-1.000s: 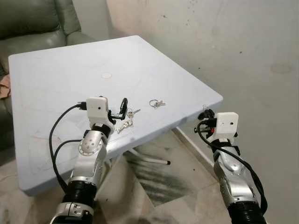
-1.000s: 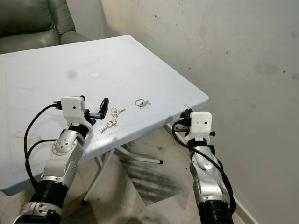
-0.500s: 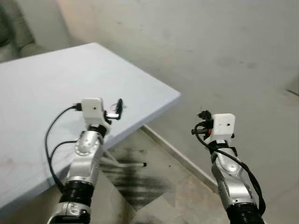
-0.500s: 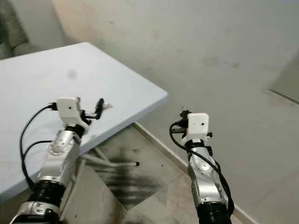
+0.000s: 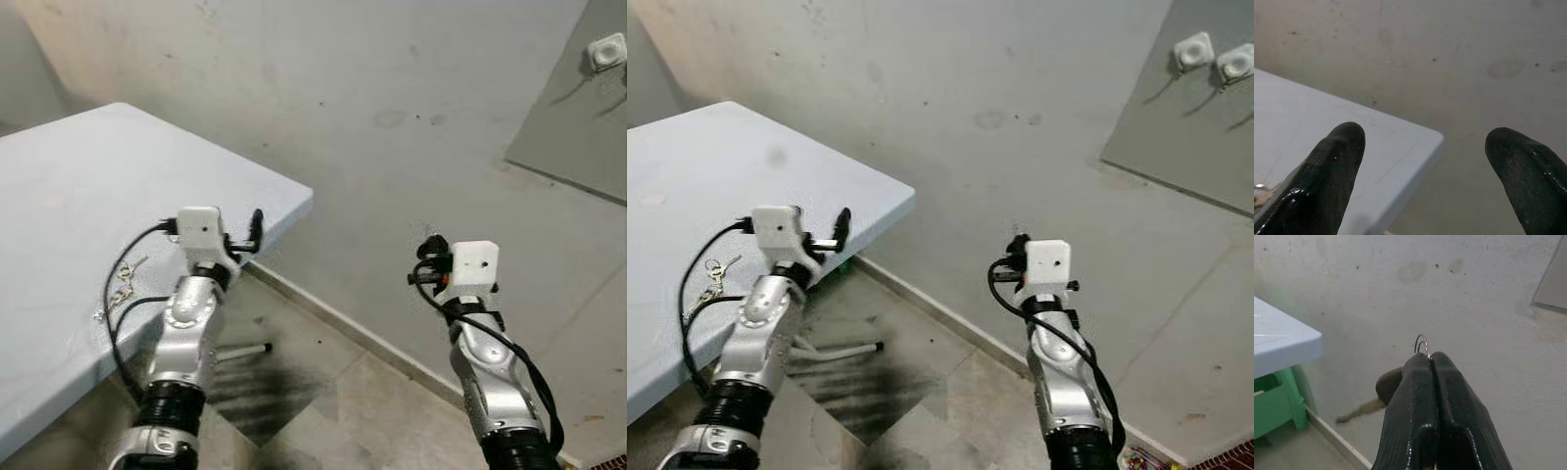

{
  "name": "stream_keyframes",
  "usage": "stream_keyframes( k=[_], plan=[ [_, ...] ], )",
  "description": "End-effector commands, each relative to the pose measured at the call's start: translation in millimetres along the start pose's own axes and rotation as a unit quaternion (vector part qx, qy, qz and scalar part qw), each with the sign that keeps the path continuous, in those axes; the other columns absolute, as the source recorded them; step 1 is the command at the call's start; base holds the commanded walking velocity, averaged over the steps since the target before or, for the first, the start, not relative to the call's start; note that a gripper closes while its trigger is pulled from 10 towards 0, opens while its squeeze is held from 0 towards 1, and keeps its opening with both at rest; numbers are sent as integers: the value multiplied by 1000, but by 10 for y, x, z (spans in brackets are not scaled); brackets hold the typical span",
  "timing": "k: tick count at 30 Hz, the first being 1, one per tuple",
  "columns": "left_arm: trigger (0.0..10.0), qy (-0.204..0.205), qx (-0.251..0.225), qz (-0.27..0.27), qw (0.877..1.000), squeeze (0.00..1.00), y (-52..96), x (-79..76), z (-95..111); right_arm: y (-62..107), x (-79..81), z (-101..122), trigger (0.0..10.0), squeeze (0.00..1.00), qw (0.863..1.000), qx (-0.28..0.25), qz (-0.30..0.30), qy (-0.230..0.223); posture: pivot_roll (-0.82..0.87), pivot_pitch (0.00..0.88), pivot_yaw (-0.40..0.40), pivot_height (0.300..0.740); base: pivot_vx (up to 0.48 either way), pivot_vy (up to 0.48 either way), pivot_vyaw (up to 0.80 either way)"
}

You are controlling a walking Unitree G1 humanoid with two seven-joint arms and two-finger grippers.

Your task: Hang keys on a hook

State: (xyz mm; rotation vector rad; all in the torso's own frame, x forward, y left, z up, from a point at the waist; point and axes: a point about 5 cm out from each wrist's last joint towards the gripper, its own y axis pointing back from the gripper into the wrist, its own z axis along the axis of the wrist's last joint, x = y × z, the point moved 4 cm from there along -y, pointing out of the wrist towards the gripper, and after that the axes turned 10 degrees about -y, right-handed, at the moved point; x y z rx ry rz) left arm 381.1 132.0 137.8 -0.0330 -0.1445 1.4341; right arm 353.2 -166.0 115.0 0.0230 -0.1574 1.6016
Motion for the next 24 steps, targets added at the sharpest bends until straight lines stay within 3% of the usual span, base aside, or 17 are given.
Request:
stream_keyframes(
  k=[1, 6, 10, 24],
  plan=[
    [10000, -1, -2, 7, 1000, 0, 5, 40, 15, -12, -2, 73, 10000, 0, 1000, -10, 0, 0, 19, 2, -19, 740, 0, 0, -606],
    [10000, 3, 6, -1, 1000, 0, 3, 30, -11, -6, 0, 66, 10000, 0, 1000, -9, 0, 0, 20, 5, -19, 740, 0, 0, -606],
    [10000, 7, 7, 10, 1000, 0, 14, 54, -21, 0, -1, 65, 10000, 0, 1000, -9, 0, 0, 20, 10, -19, 740, 0, 433, -611],
    [10000, -11, 22, 25, 999, 0, 17, 91, -57, 0, 12, 46, 10000, 0, 1000, -3, 1, -2, 31, 22, -25, 740, 0, 0, -607]
  ],
)
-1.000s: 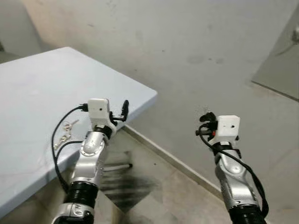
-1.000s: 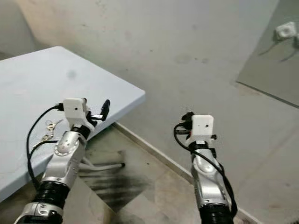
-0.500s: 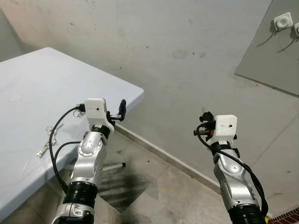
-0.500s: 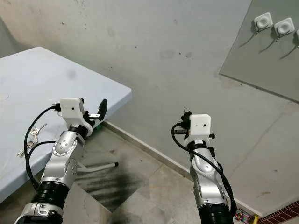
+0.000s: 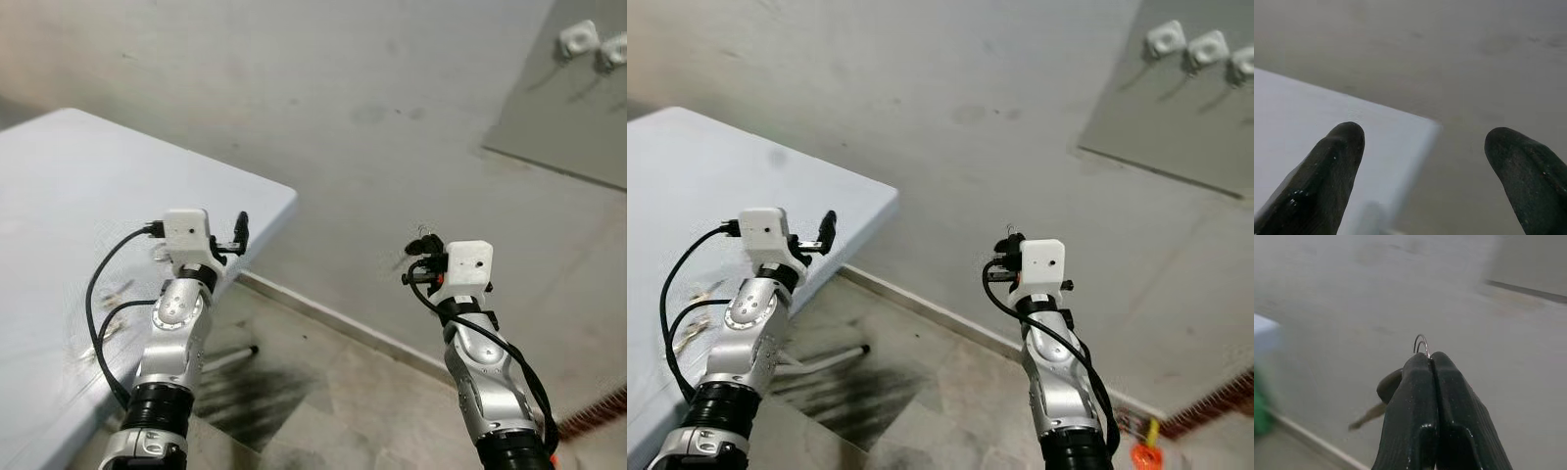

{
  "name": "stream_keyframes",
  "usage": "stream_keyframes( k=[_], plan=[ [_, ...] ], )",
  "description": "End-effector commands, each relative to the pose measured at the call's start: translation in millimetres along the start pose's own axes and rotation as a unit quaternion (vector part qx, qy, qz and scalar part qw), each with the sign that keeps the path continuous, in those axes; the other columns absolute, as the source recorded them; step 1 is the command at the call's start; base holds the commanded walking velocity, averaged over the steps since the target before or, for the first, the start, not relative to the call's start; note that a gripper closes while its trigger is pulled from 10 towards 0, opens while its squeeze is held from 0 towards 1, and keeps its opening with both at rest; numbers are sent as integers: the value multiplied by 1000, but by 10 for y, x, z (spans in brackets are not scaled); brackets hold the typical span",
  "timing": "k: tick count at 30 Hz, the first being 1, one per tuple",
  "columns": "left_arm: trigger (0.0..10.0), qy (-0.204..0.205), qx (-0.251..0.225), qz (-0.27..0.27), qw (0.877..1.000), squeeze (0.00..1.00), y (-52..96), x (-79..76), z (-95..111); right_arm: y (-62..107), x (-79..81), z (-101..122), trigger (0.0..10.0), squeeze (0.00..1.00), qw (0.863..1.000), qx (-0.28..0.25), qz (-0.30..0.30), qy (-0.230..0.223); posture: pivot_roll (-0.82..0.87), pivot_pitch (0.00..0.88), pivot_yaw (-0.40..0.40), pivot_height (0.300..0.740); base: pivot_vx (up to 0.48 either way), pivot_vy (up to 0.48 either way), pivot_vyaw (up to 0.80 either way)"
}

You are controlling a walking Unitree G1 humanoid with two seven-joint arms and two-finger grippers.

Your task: Hang keys on a hook

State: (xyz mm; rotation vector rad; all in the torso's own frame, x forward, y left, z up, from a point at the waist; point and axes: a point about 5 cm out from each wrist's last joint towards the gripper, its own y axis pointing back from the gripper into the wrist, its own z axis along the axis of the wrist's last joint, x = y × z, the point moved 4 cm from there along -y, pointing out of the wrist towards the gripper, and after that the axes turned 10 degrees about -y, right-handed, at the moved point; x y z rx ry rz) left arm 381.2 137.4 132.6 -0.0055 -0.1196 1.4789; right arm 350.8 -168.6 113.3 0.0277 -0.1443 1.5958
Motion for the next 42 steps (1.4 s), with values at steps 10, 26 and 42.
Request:
stream_keyframes(
  k=[10, 26, 42],
  plan=[
    [10000, -13, 8, 9, 1000, 0, 11, 70, -15, -33, 32, 61, 10000, 0, 1000, -8, 1, -6, 32, 29, -24, 740, 0, 0, -605],
    [10000, -15, 13, 4, 1000, 0, -13, 32, -13, -42, -14, 87, 10000, 0, 1000, -11, -9, 0, 19, 33, -21, 740, 0, 0, -606],
    [10000, -42, 8, -21, 999, 0, -16, -11, 6, -30, 20, 90, 10000, 0, 1000, -14, -2, -4, 13, 29, -18, 740, 0, 0, -224]
  ],
)
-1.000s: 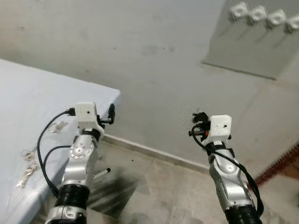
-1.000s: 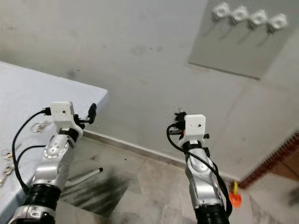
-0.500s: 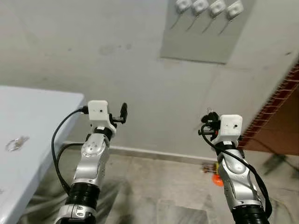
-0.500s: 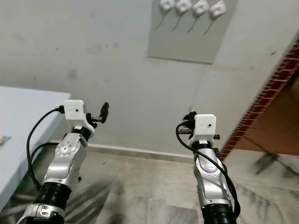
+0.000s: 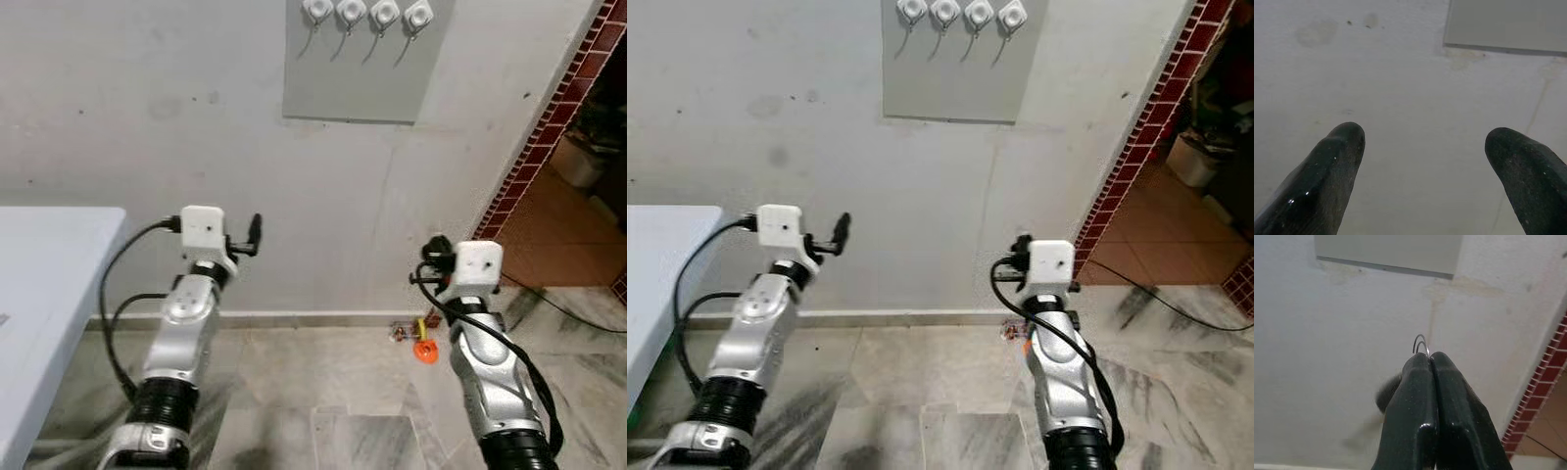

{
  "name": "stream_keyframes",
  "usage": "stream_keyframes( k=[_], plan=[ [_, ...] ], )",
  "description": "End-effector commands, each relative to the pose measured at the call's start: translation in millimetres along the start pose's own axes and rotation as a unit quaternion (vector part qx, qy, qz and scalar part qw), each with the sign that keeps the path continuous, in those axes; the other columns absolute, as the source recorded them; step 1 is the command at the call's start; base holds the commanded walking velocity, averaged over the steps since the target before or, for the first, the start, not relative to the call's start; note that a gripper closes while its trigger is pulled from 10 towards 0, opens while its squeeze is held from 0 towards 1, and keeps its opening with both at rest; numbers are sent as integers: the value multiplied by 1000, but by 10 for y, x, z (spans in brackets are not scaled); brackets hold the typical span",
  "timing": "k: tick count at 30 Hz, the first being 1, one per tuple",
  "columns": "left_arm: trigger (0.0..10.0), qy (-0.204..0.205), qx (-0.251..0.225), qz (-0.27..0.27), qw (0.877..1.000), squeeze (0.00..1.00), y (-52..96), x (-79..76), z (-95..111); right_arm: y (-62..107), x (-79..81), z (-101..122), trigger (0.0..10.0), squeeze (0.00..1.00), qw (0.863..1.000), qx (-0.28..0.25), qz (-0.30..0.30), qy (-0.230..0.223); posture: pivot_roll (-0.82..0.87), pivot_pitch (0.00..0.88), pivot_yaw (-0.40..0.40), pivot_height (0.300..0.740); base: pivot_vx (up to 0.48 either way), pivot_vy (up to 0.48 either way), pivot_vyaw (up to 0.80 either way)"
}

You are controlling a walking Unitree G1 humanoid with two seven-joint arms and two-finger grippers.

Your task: Hang keys on a hook

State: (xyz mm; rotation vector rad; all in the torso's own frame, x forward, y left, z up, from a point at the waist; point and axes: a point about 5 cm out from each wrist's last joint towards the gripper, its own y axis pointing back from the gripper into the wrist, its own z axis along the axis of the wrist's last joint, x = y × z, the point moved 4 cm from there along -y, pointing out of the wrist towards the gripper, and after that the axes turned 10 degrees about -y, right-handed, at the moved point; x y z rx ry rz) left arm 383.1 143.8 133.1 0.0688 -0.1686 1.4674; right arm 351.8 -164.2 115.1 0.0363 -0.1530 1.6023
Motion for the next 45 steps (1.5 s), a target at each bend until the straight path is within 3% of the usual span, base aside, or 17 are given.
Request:
stream_keyframes(
  k=[1, 14, 45],
  plan=[
    [10000, -3, -4, -15, 1000, 0, 0, -80, 16, -16, -21, 78, 10000, 0, 1000, -14, -5, 2, 14, 29, -18, 740, 0, 0, 0],
    [10000, -21, -12, -24, 999, 0, 0, -84, 44, -25, 17, 60, 10000, 0, 1000, -13, 2, 4, 24, 13, -19, 740, 43, 0, 0],
    [10000, -48, -18, -31, 998, 0, -13, -108, 67, -19, 48, 34, 10000, 0, 1000, -13, 4, 1, 27, 4, -8, 740, 377, 0, 0]
  ],
)
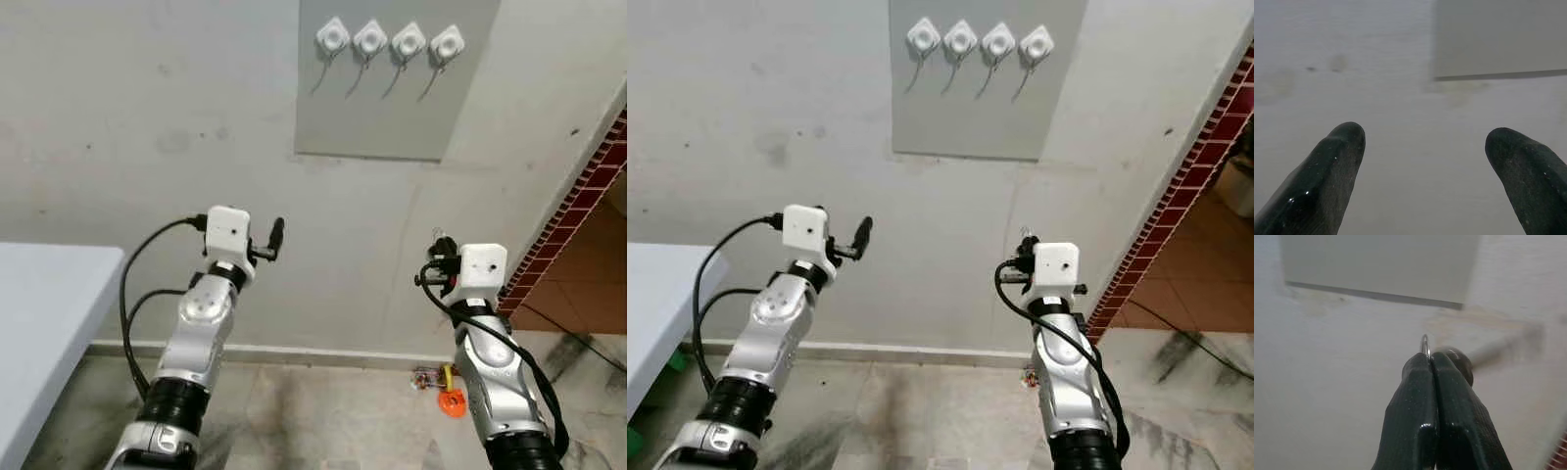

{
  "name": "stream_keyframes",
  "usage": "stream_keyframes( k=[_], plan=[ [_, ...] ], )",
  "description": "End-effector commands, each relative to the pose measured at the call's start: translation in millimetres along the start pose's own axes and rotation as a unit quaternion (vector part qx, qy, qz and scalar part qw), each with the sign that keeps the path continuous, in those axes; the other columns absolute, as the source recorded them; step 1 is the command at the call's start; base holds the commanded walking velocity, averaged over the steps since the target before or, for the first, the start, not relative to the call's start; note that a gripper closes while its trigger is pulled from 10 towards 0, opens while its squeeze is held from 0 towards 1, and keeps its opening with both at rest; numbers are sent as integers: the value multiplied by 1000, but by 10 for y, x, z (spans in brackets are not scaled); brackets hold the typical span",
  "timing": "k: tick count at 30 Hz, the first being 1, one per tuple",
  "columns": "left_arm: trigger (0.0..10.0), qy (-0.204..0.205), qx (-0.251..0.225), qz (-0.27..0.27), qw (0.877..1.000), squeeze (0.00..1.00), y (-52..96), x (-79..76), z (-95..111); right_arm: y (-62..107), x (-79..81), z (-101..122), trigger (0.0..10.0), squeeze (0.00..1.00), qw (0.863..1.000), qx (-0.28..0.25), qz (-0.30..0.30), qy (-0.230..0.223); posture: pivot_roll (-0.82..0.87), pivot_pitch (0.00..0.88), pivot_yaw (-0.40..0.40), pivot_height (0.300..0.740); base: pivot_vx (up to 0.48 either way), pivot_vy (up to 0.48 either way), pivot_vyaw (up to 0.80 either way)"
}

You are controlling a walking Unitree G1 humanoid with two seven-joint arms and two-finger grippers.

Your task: Hang keys on a hook

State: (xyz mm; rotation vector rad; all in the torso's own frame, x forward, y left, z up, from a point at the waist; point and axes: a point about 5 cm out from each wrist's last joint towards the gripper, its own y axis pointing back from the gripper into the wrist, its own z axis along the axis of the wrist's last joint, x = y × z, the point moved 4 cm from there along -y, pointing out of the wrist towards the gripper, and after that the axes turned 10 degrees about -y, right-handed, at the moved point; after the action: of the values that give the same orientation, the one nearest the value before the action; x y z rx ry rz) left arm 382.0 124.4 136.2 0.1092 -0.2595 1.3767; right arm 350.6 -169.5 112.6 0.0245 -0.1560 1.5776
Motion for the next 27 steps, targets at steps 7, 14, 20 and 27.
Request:
stream_keyframes(
  k=[7, 14, 20, 27],
  plan=[
    [10000, -10, 2, 12, 1000, 0, 6, 73, -2, -30, 99, 47, 10000, 0, 1000, -8, 15, -2, 28, 7, -9, 740, 402, 0, 0],
    [10000, -17, 3, 11, 1000, 0, 10, 73, -4, -23, 98, 43, 10000, 0, 1000, -7, 14, -1, 26, 10, -8, 740, 388, 0, 0],
    [10000, -16, 3, 11, 1000, 0, 13, 67, -10, -14, 91, 38, 10000, 0, 1000, -7, 13, -2, 26, 14, -8, 740, 385, 0, 0],
    [10000, 12, 6, 8, 1000, 0, 13, 51, -17, -11, 90, 37, 10000, 0, 1000, -6, 13, -1, 27, 14, -8, 740, 320, 0, 0]
  ],
)
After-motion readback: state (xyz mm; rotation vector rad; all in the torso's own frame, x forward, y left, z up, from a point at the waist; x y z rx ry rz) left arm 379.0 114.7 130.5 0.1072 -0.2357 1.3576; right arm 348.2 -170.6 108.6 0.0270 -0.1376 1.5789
